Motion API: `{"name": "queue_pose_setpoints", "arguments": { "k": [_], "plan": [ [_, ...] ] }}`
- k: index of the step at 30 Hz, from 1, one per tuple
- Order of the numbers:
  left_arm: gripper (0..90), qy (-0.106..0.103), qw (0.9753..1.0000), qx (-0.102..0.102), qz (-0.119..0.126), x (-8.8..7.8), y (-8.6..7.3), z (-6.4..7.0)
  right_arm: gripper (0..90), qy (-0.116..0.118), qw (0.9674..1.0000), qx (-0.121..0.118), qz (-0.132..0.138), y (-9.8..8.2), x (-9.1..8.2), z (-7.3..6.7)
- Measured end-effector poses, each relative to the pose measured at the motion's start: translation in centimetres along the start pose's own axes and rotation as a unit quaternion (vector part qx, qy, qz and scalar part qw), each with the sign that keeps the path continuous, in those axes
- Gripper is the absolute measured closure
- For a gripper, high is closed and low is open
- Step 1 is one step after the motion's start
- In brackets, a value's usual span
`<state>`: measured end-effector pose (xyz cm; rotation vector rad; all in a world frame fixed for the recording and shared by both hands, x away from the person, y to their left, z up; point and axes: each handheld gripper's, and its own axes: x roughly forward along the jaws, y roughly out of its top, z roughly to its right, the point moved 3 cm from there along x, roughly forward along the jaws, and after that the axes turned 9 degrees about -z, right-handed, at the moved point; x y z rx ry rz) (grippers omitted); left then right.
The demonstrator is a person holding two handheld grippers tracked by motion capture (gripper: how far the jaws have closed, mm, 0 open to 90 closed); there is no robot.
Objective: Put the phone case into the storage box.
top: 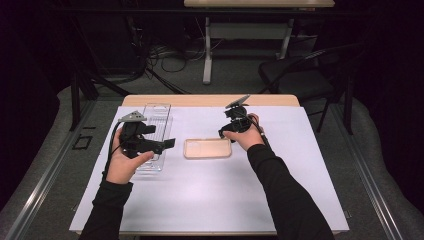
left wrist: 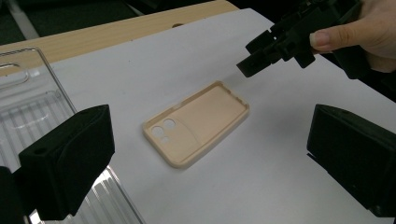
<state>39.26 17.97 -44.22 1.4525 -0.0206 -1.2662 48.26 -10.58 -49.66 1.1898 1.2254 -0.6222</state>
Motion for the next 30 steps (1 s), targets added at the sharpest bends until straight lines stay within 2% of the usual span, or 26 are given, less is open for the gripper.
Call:
{"name": "queue_pose_setpoints", "arguments": {
  "k": [9, 10, 18, 19, 25, 26, 28, 30],
  "plan": [
    [0.9, 0.001, 1.0, 0.001, -0.001, 0.0, 0.0, 0.0, 28.7, -0.012, 0.9999, -0.003, 0.003, 0.2, 0.7, 0.1],
    [1.0, 0.001, 1.0, 0.001, -0.001, 0.0, 0.0, 0.0, 29.7, -0.01, 0.9999, 0.012, -0.005, 0.2, 0.9, 0.1],
    [1.2, 0.001, 1.0, 0.0, -0.003, 0.1, -0.1, 0.0, 33.6, -0.018, 0.9994, 0.025, -0.016, 0.3, 1.6, 0.4],
    [1.3, 0.001, 1.0, 0.0, -0.003, 0.1, -0.1, 0.0, 36.9, -0.026, 0.9993, 0.021, -0.016, 0.4, 1.8, 0.6],
    [1.4, 0.001, 1.0, 0.001, -0.004, 0.2, -0.1, 0.0, 39.2, -0.029, 0.9989, 0.022, -0.028, 0.4, 2.5, 0.5],
    [1.4, 0.001, 1.0, 0.001, -0.004, 0.2, -0.1, 0.0, 42.7, -0.035, 0.9986, 0.022, -0.033, 0.4, 2.7, 0.5],
    [1.4, 0.0, 1.0, 0.001, -0.004, 0.2, -0.1, 0.0, 44.3, -0.032, 0.9988, 0.022, -0.029, 0.4, 2.9, 0.6],
    [1.4, 0.0, 1.0, 0.001, -0.004, 0.2, -0.1, 0.0, 46.2, -0.035, 0.9984, 0.026, -0.037, 0.4, 3.1, 0.5]
  ]
}}
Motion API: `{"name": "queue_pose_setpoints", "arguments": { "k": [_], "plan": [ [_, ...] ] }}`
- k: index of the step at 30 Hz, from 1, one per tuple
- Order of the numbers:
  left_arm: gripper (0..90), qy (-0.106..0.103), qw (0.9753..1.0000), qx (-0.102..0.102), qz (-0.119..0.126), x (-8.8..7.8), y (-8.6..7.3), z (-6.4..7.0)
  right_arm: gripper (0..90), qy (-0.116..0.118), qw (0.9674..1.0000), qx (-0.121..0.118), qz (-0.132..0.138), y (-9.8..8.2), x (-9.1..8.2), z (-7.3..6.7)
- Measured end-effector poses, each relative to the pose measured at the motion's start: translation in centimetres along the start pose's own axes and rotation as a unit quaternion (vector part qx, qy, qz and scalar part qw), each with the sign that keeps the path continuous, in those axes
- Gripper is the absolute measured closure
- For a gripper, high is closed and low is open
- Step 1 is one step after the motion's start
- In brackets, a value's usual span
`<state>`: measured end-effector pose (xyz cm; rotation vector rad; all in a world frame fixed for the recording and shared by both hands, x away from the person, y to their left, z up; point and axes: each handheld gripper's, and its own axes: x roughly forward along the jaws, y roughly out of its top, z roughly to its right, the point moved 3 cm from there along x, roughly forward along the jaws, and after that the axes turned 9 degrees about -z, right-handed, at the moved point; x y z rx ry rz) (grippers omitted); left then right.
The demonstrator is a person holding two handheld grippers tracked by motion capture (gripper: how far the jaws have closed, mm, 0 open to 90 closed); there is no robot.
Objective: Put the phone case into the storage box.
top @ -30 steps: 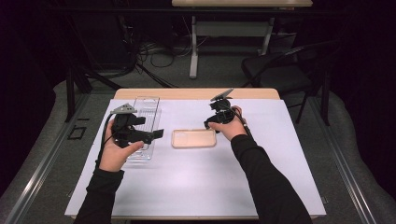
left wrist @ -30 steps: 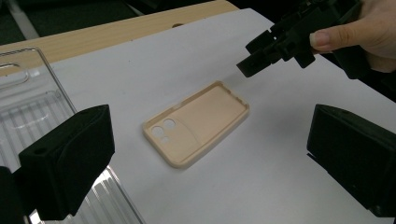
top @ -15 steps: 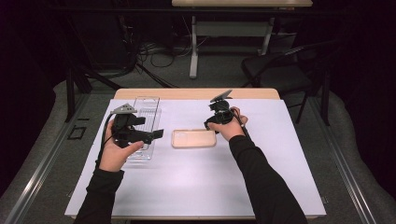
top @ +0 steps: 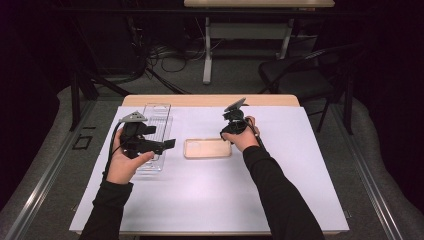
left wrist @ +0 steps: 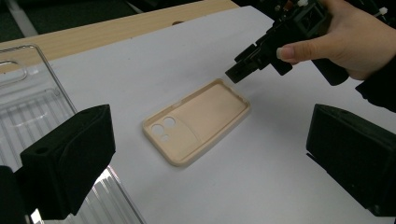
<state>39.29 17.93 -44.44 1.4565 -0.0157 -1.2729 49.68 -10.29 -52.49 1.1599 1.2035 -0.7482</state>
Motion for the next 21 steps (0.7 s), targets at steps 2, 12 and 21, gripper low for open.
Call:
{"name": "queue_pose_setpoints", "arguments": {
  "k": [2, 12, 21],
  "plan": [
    [1.8, 0.0, 1.0, -0.001, 0.0, 0.0, 0.0, 0.0, 50.5, 0.01, 0.9999, 0.006, 0.0, 0.0, 0.5, 0.0],
    [1.8, 0.0, 1.0, -0.003, 0.004, -0.2, -0.1, -0.2, 57.6, 0.019, 0.9996, 0.019, 0.0, -0.2, 1.7, -0.1],
    [1.8, 0.001, 1.0, -0.004, 0.003, -0.2, -0.1, -0.2, 64.3, 0.015, 0.9989, 0.035, -0.025, -0.5, 1.8, 0.1]
  ]
}}
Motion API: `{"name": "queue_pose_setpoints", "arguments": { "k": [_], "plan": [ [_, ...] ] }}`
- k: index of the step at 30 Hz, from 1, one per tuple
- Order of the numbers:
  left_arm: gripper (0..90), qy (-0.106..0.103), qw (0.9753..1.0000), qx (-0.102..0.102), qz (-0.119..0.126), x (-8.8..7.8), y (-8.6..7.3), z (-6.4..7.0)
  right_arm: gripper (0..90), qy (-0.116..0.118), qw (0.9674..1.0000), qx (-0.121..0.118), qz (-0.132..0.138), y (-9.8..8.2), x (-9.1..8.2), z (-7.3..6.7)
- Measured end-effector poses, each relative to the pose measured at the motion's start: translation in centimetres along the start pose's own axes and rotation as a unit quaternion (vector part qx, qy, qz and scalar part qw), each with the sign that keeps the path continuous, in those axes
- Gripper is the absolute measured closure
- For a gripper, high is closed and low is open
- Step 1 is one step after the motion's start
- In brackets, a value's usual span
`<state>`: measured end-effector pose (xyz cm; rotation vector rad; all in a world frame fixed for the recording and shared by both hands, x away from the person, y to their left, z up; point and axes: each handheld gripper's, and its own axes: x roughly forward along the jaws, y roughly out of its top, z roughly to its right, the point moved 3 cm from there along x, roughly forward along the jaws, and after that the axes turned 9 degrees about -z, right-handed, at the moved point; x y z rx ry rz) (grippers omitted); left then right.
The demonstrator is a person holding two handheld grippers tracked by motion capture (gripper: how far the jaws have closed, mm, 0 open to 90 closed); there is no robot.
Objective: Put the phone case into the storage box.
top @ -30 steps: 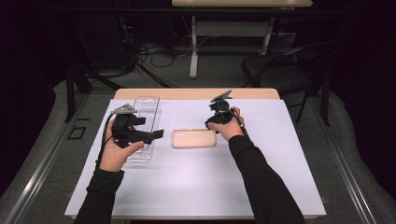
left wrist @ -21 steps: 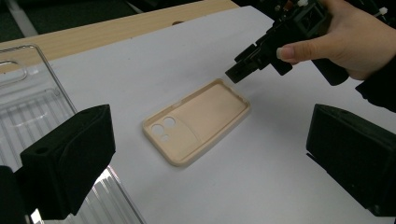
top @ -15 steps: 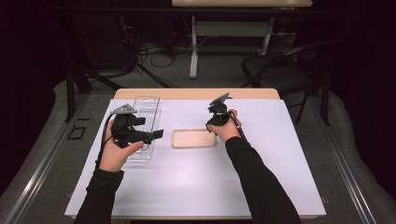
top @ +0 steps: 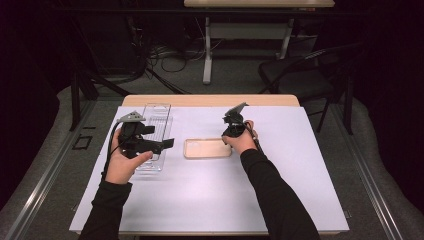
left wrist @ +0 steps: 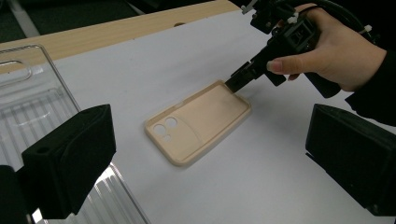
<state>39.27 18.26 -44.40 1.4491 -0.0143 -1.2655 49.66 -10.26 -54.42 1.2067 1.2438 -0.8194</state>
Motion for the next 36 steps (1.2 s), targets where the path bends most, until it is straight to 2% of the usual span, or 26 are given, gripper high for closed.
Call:
{"name": "queue_pose_setpoints", "arguments": {
  "k": [4, 5, 7, 10, 13, 14, 16, 19, 22, 26, 30, 36],
  "plan": [
    [1.8, 0.0, 1.0, -0.001, 0.0, 0.0, 0.0, 0.0, 66.1, -0.001, 1.0, 0.006, -0.007, -0.1, 0.1, 0.0],
    [1.8, 0.0, 1.0, 0.0, 0.0, 0.0, 0.0, 0.0, 67.0, 0.009, 0.9998, 0.016, -0.005, -0.2, 0.3, -0.1],
    [1.8, 0.001, 1.0, -0.001, 0.0, 0.0, 0.0, 0.0, 67.7, 0.009, 0.9999, 0.012, -0.005, -0.3, 0.3, 0.0],
    [1.8, 0.001, 1.0, 0.0, -0.001, 0.0, 0.0, 0.0, 69.6, 0.008, 0.9995, 0.023, -0.018, -0.4, 0.4, 0.0],
    [1.8, 0.0, 1.0, 0.0, -0.001, 0.1, 0.0, 0.0, 71.8, 0.012, 0.9993, 0.03, -0.018, -0.5, 0.6, 0.2],
    [1.8, 0.0, 1.0, 0.0, -0.001, 0.1, 0.0, 0.0, 72.3, 0.026, 0.999, 0.037, 0.001, -0.5, 0.9, 0.1],
    [1.8, 0.0, 1.0, -0.001, -0.001, 0.1, 0.0, 0.0, 72.7, 0.024, 0.9991, 0.035, -0.004, -0.5, 0.9, 0.2],
    [1.8, 0.0, 1.0, 0.0, -0.002, 0.1, 0.0, -0.1, 73.9, 0.023, 0.9986, 0.042, -0.025, -0.6, 1.0, 0.4],
    [1.8, 0.0, 1.0, -0.001, -0.002, 0.1, 0.0, -0.1, 74.8, 0.019, 0.9985, 0.042, -0.03, -0.7, 1.0, 0.4],
    [1.8, 0.0, 1.0, -0.002, -0.002, 0.1, 0.0, -0.1, 76.0, 0.029, 0.998, 0.051, -0.025, -0.7, 1.2, 0.3],
    [1.8, 0.0, 1.0, -0.002, -0.002, 0.1, -0.1, -0.1, 76.6, 0.024, 0.9979, 0.048, -0.035, -0.7, 1.2, 0.4],
    [1.8, 0.001, 1.0, -0.004, -0.001, 0.1, -0.1, -0.1, 77.7, 0.023, 0.9978, 0.05, -0.037, -0.7, 1.3, 0.4]
  ]
}}
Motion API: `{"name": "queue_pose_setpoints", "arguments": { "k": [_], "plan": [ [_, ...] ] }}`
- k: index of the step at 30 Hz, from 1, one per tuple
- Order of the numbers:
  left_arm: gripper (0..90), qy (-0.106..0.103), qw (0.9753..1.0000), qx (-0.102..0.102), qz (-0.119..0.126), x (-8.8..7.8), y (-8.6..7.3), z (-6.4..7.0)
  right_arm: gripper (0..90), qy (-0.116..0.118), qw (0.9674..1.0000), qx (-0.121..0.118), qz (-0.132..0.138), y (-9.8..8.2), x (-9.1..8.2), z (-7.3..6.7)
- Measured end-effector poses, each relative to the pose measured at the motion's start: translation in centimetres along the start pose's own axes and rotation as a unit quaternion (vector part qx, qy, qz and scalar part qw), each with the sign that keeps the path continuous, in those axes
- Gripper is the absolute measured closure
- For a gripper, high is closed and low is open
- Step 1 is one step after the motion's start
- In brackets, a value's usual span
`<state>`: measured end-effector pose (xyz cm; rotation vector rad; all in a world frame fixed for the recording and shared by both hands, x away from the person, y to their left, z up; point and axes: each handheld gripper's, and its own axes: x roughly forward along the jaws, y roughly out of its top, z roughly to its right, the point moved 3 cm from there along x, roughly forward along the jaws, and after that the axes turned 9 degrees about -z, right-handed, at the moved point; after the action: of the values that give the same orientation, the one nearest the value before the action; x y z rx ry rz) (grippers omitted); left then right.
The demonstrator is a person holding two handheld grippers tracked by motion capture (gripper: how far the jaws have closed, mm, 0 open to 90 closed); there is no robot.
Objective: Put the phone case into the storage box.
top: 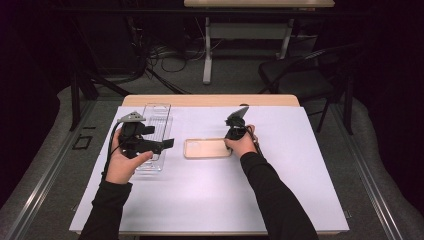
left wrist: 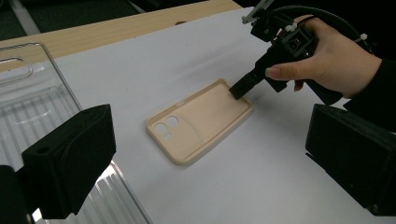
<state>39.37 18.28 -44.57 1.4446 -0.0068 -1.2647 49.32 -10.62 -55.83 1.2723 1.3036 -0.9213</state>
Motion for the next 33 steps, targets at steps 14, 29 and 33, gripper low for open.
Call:
{"name": "queue_pose_setpoints", "arguments": {
  "k": [14, 29, 33],
  "plan": [
    [1.8, 0.0, 1.0, 0.001, -0.001, 0.02, -0.01, -0.03, 80.9, -0.006, 0.9999, 0.012, -0.003, 0.04, -0.01, -0.25],
    [1.8, 0.0, 1.0, -0.001, -0.002, 0.05, -0.05, -0.13, 83.4, -0.023, 0.9992, 0.031, -0.007, 0.17, -0.02, -0.69],
    [1.8, 0.0, 1.0, -0.001, -0.003, 0.04, -0.06, -0.15, 84.0, -0.027, 0.999, 0.033, -0.009, 0.19, -0.04, -0.72]
  ]
}}
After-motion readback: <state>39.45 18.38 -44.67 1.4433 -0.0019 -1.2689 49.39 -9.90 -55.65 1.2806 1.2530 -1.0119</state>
